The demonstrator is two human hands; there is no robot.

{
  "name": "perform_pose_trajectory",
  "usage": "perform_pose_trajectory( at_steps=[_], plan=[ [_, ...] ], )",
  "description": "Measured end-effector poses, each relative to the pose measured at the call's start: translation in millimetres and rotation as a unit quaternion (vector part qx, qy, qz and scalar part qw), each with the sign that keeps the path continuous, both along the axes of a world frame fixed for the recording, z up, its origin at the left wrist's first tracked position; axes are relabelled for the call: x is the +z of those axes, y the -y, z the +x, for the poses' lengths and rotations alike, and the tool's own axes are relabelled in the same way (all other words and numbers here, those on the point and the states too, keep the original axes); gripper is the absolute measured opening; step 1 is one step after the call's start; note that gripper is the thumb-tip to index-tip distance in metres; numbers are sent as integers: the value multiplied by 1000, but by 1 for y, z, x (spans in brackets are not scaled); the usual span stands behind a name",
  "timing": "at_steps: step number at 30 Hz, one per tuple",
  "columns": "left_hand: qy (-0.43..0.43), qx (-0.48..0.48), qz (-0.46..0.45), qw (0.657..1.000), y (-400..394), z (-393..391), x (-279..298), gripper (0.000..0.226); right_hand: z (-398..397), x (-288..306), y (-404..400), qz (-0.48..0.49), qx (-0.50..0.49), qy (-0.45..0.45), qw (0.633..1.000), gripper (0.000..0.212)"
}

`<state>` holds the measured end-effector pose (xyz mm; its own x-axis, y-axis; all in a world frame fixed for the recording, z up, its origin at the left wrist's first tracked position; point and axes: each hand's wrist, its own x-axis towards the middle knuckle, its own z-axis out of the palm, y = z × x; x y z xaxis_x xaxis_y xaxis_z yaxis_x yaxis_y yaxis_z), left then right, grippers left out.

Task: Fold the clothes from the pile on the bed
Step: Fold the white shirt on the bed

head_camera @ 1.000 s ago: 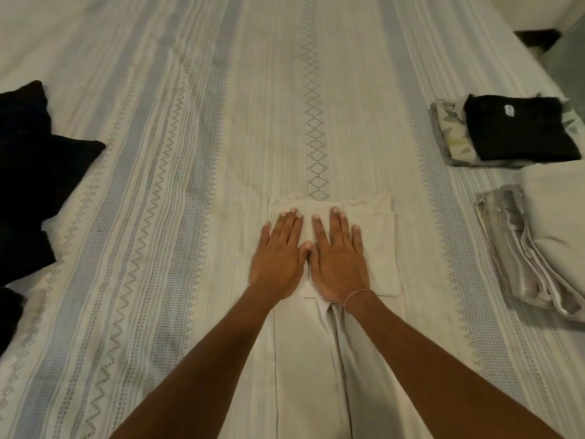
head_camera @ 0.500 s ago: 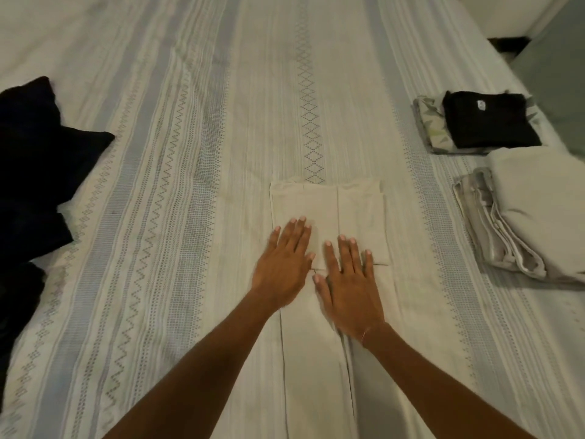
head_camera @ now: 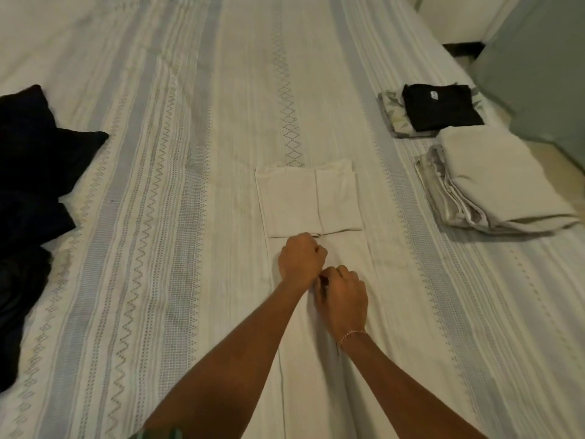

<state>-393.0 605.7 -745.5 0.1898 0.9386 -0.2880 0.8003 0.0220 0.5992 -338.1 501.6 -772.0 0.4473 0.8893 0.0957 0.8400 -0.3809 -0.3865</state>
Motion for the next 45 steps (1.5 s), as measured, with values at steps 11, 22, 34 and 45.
perform_pose_trajectory(
  at_steps=[11,22,34,45],
  plan=[
    [61,9,-5,998,12,-6,-10,21,-9,15,62,-207,-55,-147,966,41],
    [143,-135,37,980,136,-61,-12,37,-16,23,189,-307,-57,-344,885,50],
    [-91,-277,87,952,304,-105,-31,58,-22,40,279,-285,-84,-408,863,31],
    [-73,146,11,987,354,-134,-4,42,17,42,306,-157,-137,-238,949,31]
  ],
)
